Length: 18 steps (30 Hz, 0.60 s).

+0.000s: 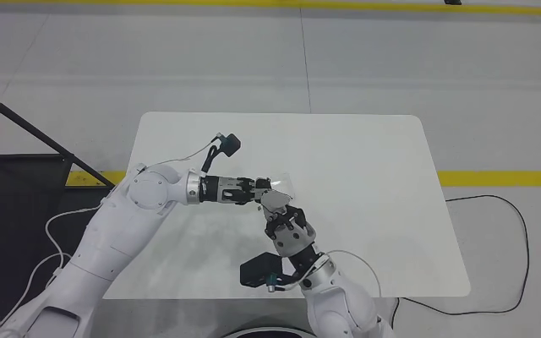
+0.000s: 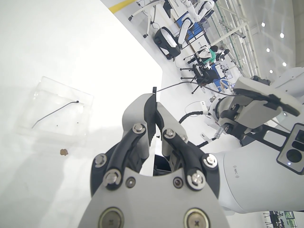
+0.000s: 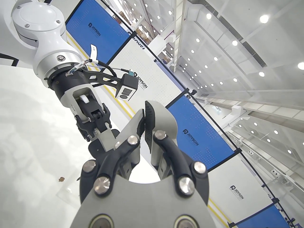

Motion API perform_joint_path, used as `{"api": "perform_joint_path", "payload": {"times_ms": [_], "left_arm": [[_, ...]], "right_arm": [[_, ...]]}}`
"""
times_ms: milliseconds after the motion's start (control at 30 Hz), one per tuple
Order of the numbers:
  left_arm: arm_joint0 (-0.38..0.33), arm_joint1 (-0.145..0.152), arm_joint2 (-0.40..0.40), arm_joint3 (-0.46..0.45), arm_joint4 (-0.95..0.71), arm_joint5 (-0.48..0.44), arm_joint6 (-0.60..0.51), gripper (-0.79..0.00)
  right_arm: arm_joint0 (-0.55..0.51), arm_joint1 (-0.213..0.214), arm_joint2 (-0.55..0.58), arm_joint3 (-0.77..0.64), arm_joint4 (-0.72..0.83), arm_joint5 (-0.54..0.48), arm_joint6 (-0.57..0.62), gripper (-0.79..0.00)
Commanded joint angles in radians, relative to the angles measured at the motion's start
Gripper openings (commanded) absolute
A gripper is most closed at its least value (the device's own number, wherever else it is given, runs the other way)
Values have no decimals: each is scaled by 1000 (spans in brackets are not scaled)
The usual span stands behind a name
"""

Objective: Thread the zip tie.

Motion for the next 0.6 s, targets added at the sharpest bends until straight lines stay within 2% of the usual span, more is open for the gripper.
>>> {"api": "perform_joint_path", "payload": {"times_ms": [0,567], "left_arm": [[0,0,0,-1,0,1,1,-785],[0,-1,-1,-3,3,0,3,-785]], "right_arm": [[1,0,1,0,-2,-7,0,-785],[8,1,4,-4,-26,-91,35,-785]]}}
